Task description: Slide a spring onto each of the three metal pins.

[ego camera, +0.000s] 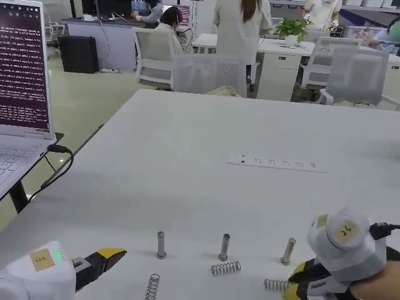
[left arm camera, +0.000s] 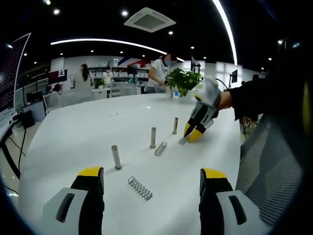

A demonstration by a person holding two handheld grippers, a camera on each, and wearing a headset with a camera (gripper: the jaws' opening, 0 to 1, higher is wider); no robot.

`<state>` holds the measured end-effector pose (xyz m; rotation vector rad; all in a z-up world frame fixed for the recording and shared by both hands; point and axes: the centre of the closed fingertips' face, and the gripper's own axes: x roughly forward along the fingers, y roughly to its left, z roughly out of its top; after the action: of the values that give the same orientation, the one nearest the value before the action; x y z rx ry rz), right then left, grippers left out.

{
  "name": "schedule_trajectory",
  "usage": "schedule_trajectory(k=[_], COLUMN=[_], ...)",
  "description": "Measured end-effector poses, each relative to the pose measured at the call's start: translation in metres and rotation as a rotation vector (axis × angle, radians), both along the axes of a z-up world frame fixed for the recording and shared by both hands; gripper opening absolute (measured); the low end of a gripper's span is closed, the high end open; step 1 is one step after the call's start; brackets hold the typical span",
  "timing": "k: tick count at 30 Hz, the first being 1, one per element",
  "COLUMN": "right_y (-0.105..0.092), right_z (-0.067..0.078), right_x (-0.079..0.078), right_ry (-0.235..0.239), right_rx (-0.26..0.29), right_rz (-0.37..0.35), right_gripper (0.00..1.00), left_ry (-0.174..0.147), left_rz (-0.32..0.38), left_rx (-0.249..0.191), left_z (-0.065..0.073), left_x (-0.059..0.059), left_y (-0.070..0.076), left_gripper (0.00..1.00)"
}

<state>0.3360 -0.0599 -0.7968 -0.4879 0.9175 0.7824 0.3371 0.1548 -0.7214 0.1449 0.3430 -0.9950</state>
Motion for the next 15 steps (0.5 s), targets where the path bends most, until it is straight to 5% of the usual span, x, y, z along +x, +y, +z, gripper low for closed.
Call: schedule_trajectory(k=[15], right_y=[0.0027], right_z=[0.005], right_x=[-0.008], right_ry=[-0.003], right_rx=[-0.02], right_rz=[0.032], right_gripper=[0.09], left_ry=[-0.011], left_rz=[-0.044], left_rx=[-0.003], left_z=[0.008], left_x=[-0.0081], left_y=[-0.0098], left_gripper=[0.73])
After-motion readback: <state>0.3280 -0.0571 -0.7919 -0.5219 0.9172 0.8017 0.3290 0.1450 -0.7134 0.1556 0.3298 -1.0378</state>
